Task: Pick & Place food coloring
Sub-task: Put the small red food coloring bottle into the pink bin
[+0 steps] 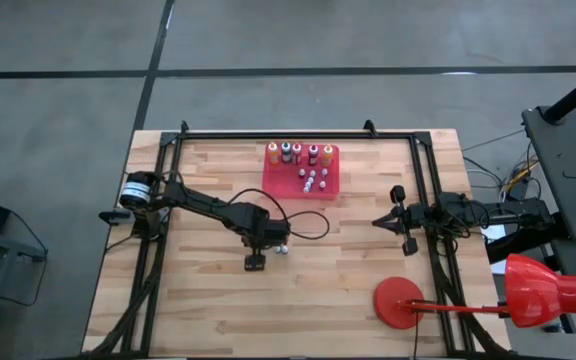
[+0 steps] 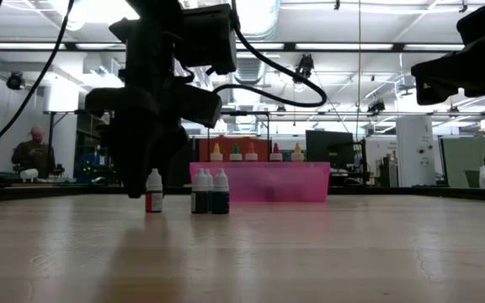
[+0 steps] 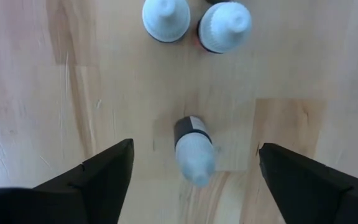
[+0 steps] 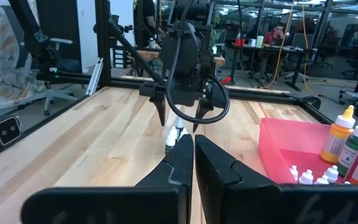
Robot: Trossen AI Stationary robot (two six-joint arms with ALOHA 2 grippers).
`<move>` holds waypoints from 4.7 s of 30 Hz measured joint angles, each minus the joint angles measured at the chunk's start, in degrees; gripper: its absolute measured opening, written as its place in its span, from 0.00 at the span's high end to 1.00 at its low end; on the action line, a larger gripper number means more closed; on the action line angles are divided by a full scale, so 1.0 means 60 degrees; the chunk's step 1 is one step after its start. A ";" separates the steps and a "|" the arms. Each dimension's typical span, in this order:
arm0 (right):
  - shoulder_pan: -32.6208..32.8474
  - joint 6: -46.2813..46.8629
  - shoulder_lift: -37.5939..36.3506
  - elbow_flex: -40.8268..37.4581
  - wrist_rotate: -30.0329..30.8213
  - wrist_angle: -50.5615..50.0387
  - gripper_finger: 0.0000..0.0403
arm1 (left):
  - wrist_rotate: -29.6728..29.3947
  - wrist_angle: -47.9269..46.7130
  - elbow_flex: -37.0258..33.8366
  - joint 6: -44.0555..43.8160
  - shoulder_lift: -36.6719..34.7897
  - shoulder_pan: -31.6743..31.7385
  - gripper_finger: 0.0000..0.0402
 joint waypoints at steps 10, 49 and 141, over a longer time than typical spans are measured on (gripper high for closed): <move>-0.0001 0.0000 0.0001 0.0000 -0.0001 0.0002 0.98 | 0.0003 0.0027 -0.0001 -0.0156 0.0000 -0.0007 0.40; -0.0011 0.0000 0.0001 -0.0003 0.0000 0.0001 0.98 | -0.0357 0.0125 0.0003 -0.0159 0.0000 -0.0007 0.72; 0.0000 0.0002 0.0001 -0.0001 0.0000 0.0001 0.98 | -0.0212 -0.3543 0.8296 0.2156 0.3781 0.4741 0.86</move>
